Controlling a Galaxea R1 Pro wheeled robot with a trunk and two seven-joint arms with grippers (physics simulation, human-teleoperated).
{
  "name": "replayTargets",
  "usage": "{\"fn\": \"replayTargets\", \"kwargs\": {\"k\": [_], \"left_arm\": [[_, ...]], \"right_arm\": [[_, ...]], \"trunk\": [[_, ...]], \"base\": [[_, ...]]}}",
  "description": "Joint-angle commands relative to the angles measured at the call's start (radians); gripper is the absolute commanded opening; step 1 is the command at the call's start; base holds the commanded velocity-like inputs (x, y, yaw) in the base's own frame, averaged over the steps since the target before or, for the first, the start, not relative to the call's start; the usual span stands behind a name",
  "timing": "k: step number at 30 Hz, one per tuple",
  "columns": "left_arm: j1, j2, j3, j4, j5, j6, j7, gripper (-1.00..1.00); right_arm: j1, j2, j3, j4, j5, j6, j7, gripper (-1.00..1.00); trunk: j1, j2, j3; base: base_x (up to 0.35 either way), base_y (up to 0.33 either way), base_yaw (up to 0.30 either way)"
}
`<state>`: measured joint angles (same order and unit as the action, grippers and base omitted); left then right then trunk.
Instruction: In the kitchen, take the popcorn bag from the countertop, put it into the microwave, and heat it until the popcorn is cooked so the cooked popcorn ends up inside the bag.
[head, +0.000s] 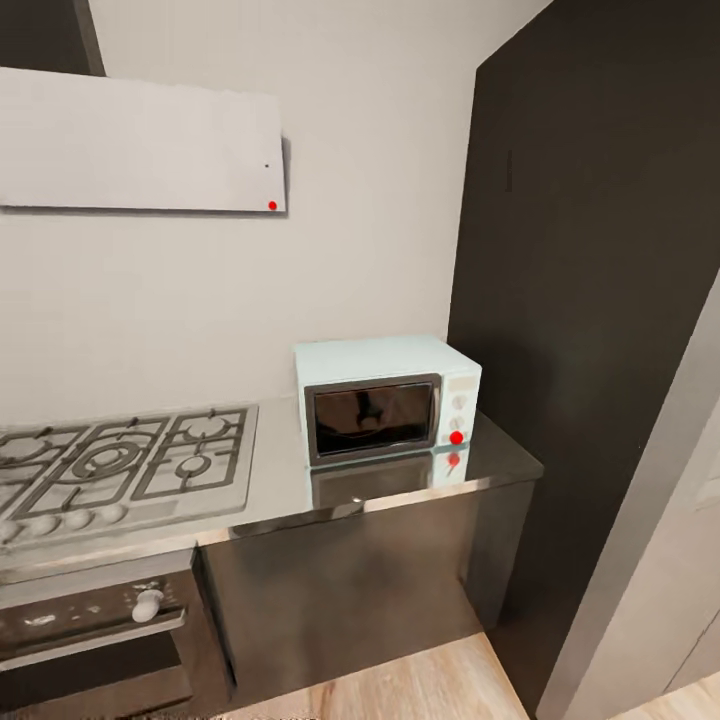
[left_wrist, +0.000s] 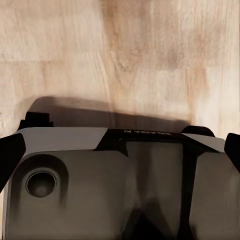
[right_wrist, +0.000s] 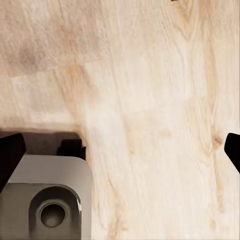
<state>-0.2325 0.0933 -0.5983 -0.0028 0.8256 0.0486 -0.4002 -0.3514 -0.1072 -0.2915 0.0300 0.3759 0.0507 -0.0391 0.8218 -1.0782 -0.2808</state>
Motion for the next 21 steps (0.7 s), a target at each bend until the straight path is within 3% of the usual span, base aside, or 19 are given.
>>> {"fn": "replayTargets", "kwargs": {"k": [1,21], "left_arm": [[-0.001,0.000,-0.006,0.000,0.011,0.005,-0.003,1.00],[-0.001,0.000,-0.006,0.000,0.011,0.005,-0.002,1.00]], "right_arm": [[-0.001,0.000,-0.008,0.002,0.011,0.001,-0.004,1.00],[-0.001,0.001,-0.008,0.002,0.011,0.000,-0.004,1.00]], "trunk": [[0.000,-0.001,-0.001],[0.000,-0.001,-0.001]], "base": [[0.000,0.000,0.270],[0.000,0.000,0.270]]}}
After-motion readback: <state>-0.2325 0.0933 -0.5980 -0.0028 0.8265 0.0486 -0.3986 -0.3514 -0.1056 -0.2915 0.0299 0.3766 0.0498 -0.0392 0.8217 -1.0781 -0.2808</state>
